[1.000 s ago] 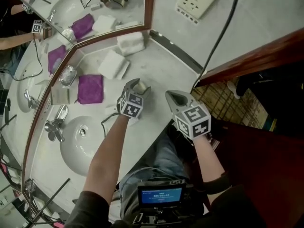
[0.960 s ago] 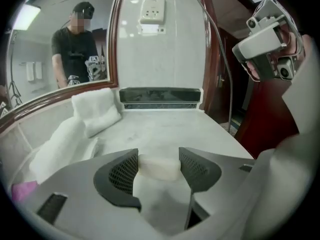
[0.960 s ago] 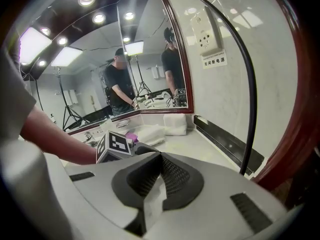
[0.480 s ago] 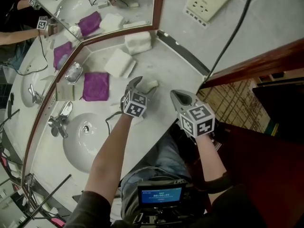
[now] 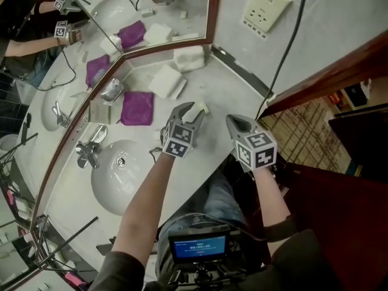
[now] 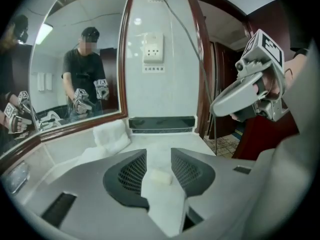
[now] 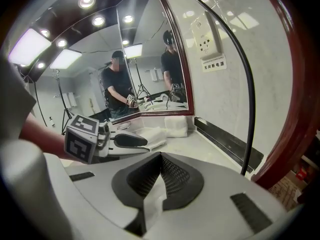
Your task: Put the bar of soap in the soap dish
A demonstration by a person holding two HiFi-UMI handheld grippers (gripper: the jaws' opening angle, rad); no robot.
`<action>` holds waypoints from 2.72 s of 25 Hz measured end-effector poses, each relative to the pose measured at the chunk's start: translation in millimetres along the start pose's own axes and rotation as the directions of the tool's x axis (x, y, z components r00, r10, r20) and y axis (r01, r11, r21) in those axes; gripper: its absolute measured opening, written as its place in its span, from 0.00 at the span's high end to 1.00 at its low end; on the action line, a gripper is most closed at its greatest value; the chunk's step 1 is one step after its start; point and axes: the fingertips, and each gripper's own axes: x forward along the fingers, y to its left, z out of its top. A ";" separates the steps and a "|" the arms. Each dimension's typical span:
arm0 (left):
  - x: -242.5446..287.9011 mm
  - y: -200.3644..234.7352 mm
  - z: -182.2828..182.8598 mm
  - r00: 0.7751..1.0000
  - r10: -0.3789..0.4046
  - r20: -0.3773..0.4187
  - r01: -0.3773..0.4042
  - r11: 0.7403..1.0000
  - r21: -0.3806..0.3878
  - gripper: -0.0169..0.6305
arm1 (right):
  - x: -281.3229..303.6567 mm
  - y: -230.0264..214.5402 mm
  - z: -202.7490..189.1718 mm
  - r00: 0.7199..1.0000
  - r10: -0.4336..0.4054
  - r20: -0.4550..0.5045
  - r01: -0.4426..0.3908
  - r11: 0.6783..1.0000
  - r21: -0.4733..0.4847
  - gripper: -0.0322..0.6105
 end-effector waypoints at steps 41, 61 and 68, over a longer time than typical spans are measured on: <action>-501.5 61.4 -13.8 0.770 0.624 0.130 -0.558 0.759 -0.336 0.97 | -1.8 51.1 -2.0 0.997 -0.052 -0.051 0.048 0.994 -0.094 0.94; -541.8 82.9 -32.0 0.704 0.708 0.058 -0.630 0.660 -0.410 0.97 | 60.5 31.5 -31.3 0.966 -0.091 -0.242 -0.012 0.919 -0.394 0.81; -542.9 89.7 -38.9 0.684 0.729 0.011 -0.664 0.628 -0.406 0.97 | 108.8 28.1 -51.1 0.912 -0.107 -0.397 -0.231 0.666 -0.709 0.63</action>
